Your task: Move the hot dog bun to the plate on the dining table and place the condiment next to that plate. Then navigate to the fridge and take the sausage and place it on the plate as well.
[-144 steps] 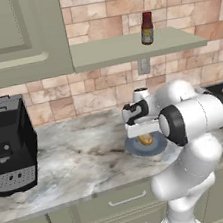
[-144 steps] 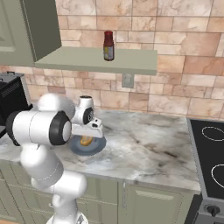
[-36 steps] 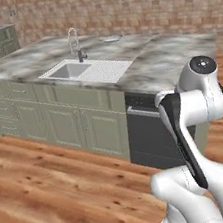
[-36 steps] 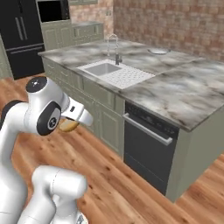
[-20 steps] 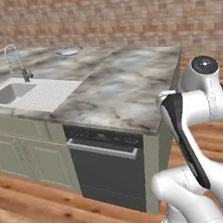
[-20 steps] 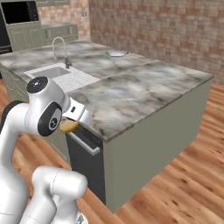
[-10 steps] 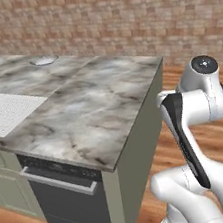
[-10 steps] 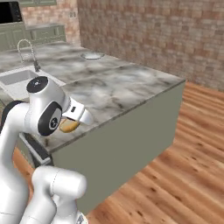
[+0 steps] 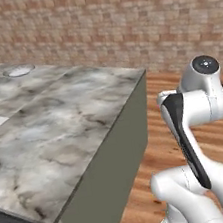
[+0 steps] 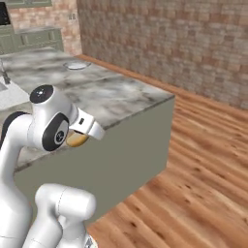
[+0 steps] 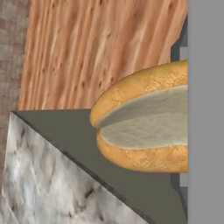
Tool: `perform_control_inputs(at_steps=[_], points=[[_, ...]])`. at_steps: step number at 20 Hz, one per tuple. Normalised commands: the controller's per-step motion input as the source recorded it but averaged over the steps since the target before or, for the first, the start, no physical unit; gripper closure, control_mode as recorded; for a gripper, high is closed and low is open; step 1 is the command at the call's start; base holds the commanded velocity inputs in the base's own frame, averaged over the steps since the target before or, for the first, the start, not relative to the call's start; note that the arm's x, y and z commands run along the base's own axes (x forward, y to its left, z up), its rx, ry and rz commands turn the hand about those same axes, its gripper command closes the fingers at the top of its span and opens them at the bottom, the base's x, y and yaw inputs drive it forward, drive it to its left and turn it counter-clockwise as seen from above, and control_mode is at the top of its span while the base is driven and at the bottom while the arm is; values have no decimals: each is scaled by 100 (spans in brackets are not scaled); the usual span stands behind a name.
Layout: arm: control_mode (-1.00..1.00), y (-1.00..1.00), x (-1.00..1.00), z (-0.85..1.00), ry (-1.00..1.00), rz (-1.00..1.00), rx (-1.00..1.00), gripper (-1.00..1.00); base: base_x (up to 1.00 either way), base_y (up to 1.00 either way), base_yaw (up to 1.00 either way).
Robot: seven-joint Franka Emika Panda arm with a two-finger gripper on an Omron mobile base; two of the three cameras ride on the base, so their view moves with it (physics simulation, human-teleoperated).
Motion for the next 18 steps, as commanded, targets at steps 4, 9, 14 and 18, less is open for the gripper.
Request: perform_control_inputs(at_steps=[4, 9, 14, 18], points=[[100, 0, 0, 0, 0, 0, 0, 100, 60, -97, 20], [100, 0, 0, 0, 0, 0, 0, 100, 68, -84, 27], [100, 0, 0, 0, 0, 0, 0, 100, 85, -64, 36], [100, 0, 0, 0, 0, 0, 0, 100, 90, -61, 38]])
